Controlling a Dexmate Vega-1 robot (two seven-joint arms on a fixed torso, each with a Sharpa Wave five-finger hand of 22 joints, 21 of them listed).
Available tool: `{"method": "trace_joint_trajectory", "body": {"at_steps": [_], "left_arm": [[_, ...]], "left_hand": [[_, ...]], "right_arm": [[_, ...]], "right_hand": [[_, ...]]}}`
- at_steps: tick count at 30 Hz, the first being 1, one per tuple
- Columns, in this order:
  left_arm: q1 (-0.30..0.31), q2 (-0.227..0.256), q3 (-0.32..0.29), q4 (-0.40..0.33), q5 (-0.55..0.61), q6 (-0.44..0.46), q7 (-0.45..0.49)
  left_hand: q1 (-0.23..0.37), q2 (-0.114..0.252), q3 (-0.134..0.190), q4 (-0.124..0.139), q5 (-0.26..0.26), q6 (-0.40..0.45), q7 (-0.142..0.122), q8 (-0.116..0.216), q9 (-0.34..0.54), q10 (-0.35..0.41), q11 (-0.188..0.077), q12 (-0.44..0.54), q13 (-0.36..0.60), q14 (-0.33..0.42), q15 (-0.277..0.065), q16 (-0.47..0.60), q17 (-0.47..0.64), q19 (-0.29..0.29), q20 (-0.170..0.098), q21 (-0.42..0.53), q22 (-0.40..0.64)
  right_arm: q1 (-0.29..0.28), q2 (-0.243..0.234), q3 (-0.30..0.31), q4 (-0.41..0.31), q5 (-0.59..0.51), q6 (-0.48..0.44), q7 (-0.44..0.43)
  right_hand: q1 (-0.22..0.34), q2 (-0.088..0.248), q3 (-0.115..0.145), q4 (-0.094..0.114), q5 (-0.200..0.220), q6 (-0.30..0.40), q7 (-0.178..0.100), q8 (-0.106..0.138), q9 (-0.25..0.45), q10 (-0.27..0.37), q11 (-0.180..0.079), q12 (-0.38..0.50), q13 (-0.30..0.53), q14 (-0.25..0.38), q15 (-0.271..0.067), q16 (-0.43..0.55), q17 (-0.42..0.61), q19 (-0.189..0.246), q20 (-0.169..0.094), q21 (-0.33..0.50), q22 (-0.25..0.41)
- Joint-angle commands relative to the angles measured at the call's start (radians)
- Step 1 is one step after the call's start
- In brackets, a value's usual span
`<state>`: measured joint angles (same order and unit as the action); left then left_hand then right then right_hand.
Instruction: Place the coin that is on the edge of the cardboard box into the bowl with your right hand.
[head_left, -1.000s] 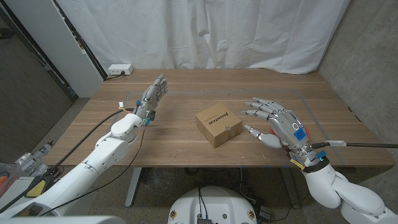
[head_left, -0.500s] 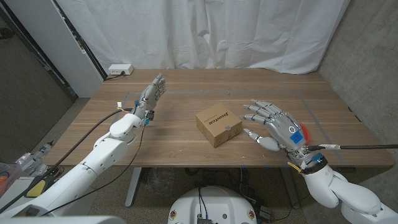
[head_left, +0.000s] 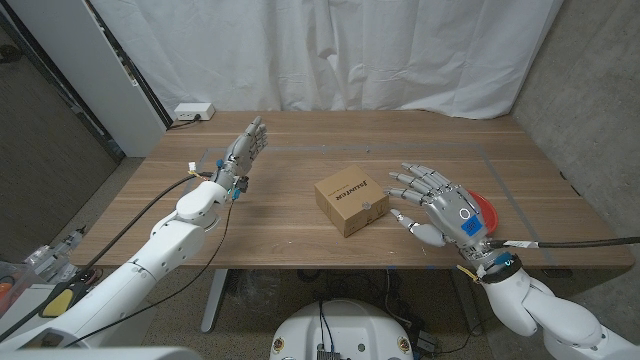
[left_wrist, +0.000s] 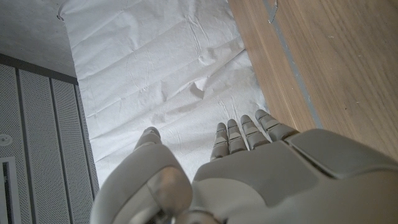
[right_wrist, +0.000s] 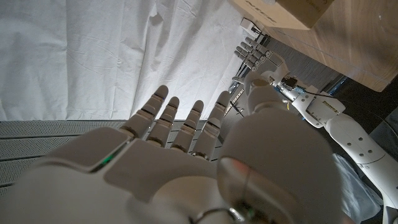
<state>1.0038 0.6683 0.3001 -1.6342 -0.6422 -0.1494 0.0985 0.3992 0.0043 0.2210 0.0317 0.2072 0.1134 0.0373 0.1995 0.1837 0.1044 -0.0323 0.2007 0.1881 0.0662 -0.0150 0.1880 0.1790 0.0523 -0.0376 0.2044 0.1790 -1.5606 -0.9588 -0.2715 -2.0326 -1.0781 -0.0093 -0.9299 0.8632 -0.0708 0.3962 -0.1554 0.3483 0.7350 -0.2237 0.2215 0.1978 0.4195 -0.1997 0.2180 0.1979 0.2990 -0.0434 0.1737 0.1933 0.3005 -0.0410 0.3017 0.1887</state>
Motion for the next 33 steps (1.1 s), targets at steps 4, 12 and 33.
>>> {"method": "trace_joint_trajectory", "body": {"at_steps": [4, 12, 33], "left_arm": [[0.004, -0.003, -0.001, 0.001, 0.003, -0.007, 0.004], [-0.006, 0.003, -0.006, -0.007, 0.007, -0.004, 0.006], [0.009, 0.008, -0.015, -0.023, 0.005, -0.003, 0.013]], "left_hand": [[0.009, 0.006, -0.005, 0.002, -0.002, 0.007, 0.001, -0.002, 0.002, 0.004, 0.006, 0.001, 0.002, -0.007, 0.002, -0.001, 0.005, -0.003, -0.031, -0.004, 0.002], [0.010, 0.007, -0.006, 0.002, -0.003, 0.008, 0.001, -0.002, 0.002, 0.003, 0.006, 0.000, 0.002, -0.008, 0.002, -0.001, 0.005, -0.004, -0.031, -0.004, 0.002], [0.011, 0.008, -0.009, 0.002, -0.003, 0.008, 0.002, -0.002, 0.003, 0.003, 0.003, 0.000, 0.002, -0.010, 0.003, -0.001, 0.005, -0.006, -0.030, -0.004, 0.002]], "right_arm": [[0.068, -0.021, -0.114, 0.055, 0.026, -0.065, -0.044], [0.105, -0.025, -0.164, 0.080, 0.035, -0.090, -0.043], [0.152, -0.034, -0.257, 0.117, 0.057, -0.136, -0.053]], "right_hand": [[0.030, 0.017, 0.008, 0.002, 0.014, 0.012, 0.000, -0.001, 0.005, -0.015, -0.006, -0.002, 0.002, -0.023, -0.072, 0.005, 0.004, -0.015, -0.064, -0.013, 0.003], [0.060, 0.026, 0.016, -0.006, 0.019, 0.006, 0.000, -0.005, 0.005, -0.023, -0.006, -0.004, 0.002, -0.029, -0.075, 0.007, 0.004, -0.021, -0.067, -0.018, 0.004], [0.061, 0.040, 0.011, 0.010, 0.019, -0.010, 0.000, -0.010, 0.006, -0.021, 0.000, 0.001, 0.003, -0.034, -0.068, 0.016, 0.010, -0.027, -0.065, -0.024, 0.006]]}}
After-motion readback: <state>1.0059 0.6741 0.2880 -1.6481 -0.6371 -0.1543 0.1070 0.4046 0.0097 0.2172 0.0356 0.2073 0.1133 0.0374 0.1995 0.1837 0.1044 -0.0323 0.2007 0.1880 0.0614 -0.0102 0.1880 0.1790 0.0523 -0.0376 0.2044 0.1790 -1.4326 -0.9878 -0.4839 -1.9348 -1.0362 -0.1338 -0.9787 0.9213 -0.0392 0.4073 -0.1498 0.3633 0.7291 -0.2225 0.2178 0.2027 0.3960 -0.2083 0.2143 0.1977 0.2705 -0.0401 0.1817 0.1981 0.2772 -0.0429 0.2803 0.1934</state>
